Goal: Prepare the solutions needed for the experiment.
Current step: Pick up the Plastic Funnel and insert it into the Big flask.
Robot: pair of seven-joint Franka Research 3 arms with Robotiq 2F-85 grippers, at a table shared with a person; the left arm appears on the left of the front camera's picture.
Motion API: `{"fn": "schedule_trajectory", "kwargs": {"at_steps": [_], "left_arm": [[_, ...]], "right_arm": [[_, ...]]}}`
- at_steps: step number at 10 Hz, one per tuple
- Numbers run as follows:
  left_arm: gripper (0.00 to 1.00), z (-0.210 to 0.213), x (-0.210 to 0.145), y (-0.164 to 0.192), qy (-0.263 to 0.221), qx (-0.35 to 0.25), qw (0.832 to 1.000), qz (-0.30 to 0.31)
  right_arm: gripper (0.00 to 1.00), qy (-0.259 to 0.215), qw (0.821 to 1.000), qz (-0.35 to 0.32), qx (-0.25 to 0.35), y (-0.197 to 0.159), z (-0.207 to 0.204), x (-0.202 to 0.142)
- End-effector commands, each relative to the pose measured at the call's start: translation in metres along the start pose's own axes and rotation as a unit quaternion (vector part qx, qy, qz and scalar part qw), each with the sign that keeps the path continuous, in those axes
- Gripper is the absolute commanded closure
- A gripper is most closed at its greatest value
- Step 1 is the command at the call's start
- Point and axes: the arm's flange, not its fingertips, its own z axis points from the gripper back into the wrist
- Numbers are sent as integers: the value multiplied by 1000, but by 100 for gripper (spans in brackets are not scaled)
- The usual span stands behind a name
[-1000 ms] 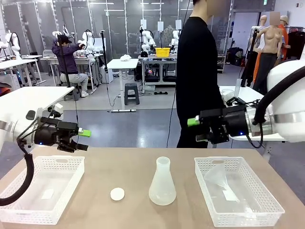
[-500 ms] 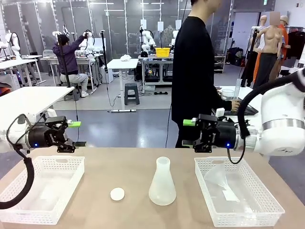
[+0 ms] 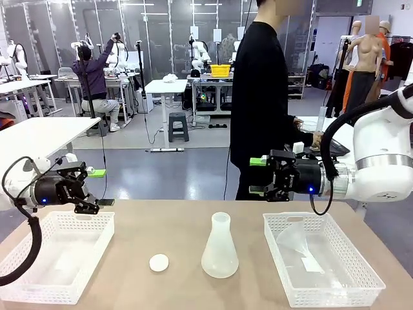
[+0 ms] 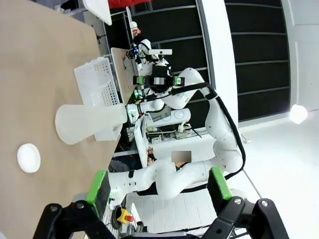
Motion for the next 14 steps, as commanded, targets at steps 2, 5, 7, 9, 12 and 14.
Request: {"fn": "schedule_trajectory", "kwargs": {"at_steps": [2, 5, 7, 9, 12, 14], "left_arm": [[0, 1, 1, -5, -11, -6, 1000, -6], [0, 1, 1, -5, -11, -6, 1000, -6], [0, 1, 1, -5, -11, -6, 1000, -6], [0, 1, 1, -5, -11, -6, 1000, -6], [0, 1, 1, -5, -11, -6, 1000, -6], [0, 1, 1, -5, -11, -6, 1000, -6]], "right_arm": [[0, -2, 1000, 1, 5, -1, -4, -1], [0, -2, 1000, 1, 5, -1, -4, -1], [0, 3, 1000, 0, -1, 0, -3, -1], [0, 117, 971, 134, -161, 33, -17, 15], [0, 274, 875, 208, -342, 59, -17, 31], [0, 360, 814, 222, -397, 62, -17, 39]]}}
